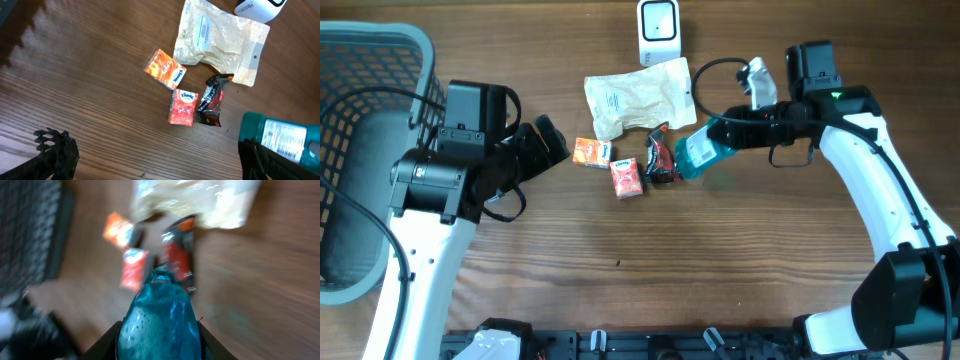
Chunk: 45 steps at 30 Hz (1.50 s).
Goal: Scan the item barcode
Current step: 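Lift the bottle with the right gripper and move it rightward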
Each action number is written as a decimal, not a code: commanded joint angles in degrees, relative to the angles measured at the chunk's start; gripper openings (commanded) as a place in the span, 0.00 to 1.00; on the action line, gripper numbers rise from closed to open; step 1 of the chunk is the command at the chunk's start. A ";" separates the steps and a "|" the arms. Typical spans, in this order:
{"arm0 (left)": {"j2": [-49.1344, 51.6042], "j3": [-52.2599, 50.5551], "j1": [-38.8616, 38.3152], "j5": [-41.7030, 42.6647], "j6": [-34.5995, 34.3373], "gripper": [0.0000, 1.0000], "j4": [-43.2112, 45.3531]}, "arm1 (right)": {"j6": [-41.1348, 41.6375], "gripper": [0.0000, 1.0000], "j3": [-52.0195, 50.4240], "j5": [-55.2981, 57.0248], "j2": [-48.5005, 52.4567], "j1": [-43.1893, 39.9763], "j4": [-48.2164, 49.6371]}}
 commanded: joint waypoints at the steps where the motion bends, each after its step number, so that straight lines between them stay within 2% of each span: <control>1: -0.26 0.48 0.42 -0.13 0.92 1.00 0.13 | -9.38 0.23 1.75 -11.87 -1.36 0.04 -1.36; 9: -0.26 0.48 0.42 -0.13 0.90 1.00 0.13 | -8.92 0.18 1.75 -8.17 -1.36 0.04 -2.86; 10: -0.26 0.48 0.42 -0.13 0.90 1.00 0.13 | -7.10 0.15 1.75 -5.42 -1.36 0.04 -2.71; 12: -0.26 0.48 0.42 -0.13 0.90 1.00 0.13 | 2.73 0.15 1.75 6.75 -1.36 0.07 -1.77; 15: -0.26 0.48 0.42 -0.13 0.90 1.00 0.11 | 11.17 0.13 1.75 23.21 -1.42 0.07 -2.12; 20: -0.26 0.48 0.42 -0.13 0.92 1.00 0.13 | 23.93 0.24 1.75 42.23 -1.44 0.26 -5.44; 24: -0.26 0.48 0.42 -0.13 0.90 1.00 0.11 | 30.56 0.24 1.62 45.88 -1.14 2.49 -5.81; 27: -0.26 0.48 0.42 -0.13 0.90 1.00 0.13 | 35.30 0.29 0.72 45.83 0.20 4.44 -3.02; 29: -0.26 0.48 0.42 -0.13 0.92 1.00 0.13 | 35.93 0.33 0.70 44.24 1.20 5.18 -2.29; 30: -0.26 0.48 0.42 -0.13 0.90 1.00 0.11 | 35.93 0.44 0.70 43.17 1.62 5.49 -1.77; 33: -0.26 0.48 0.42 -0.13 0.90 1.00 0.13 | 35.91 0.51 0.70 40.65 2.05 5.53 -1.68; 35: -0.26 0.48 0.42 -0.13 0.92 1.00 0.11 | 35.85 0.60 0.70 40.63 2.05 5.55 -1.75; 39: -0.26 0.48 0.42 -0.13 0.90 1.00 0.13 | 35.04 0.64 0.70 40.35 2.03 5.53 -1.92; 43: -0.26 0.48 0.42 -0.13 0.92 1.00 0.11 | 28.76 0.71 4.11 39.80 1.42 5.42 -3.67; 45: -0.26 0.48 0.42 -0.13 0.90 1.00 0.11 | 23.21 0.77 10.03 39.80 -0.04 4.79 -7.19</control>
